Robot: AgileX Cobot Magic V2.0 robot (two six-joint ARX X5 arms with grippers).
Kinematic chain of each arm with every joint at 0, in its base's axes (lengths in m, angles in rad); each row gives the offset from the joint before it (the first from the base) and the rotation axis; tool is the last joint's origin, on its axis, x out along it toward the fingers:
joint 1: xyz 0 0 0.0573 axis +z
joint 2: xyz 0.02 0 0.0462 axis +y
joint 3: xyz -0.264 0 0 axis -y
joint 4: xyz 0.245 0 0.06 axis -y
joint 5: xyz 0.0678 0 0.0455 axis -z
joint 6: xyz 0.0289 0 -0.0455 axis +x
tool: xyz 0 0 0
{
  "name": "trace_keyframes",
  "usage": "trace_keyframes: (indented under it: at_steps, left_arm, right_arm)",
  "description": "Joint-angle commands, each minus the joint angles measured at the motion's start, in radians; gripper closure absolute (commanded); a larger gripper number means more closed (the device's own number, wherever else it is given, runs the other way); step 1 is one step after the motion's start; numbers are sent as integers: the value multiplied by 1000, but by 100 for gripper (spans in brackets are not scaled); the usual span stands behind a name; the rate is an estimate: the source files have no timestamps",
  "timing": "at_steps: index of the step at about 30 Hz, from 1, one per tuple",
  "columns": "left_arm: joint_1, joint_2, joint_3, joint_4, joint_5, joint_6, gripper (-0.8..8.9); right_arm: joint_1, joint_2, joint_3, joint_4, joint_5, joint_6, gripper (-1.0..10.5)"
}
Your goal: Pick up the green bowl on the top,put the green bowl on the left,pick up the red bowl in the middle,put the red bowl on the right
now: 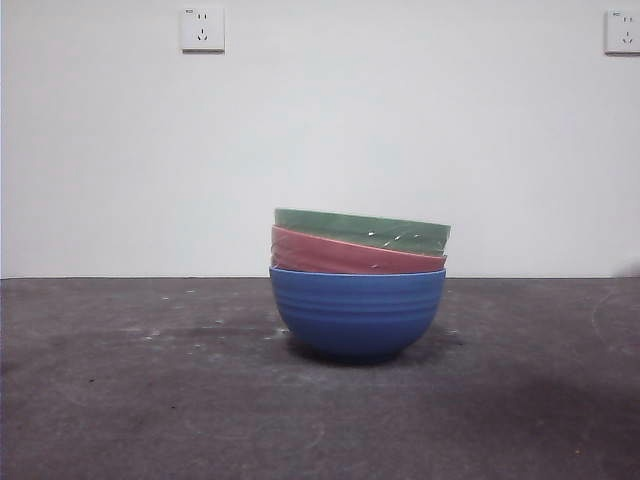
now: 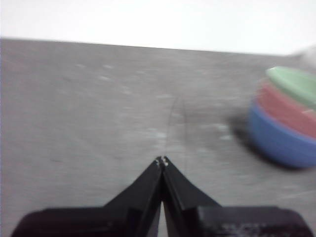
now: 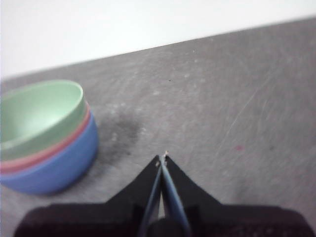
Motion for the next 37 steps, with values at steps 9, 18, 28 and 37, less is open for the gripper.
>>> trace_keyframes:
  at_steps: [9,18,28,37]
  left_arm:
    - [2,-2,-5,34,123,-308,822]
    - [2,20,145,-61,121,-325,821]
    - [2,301,393,-102,248,-190,821]
    - [0,612,684,-254,475,20,821]
  right_arm:
    - [1,0,-5,4,-31,305,951]
    - [1,106,200,-121,-51,285,958]
    - [1,349,553,-276,-56,64,951]
    - [1,590,851,-511,-153,-233,948]
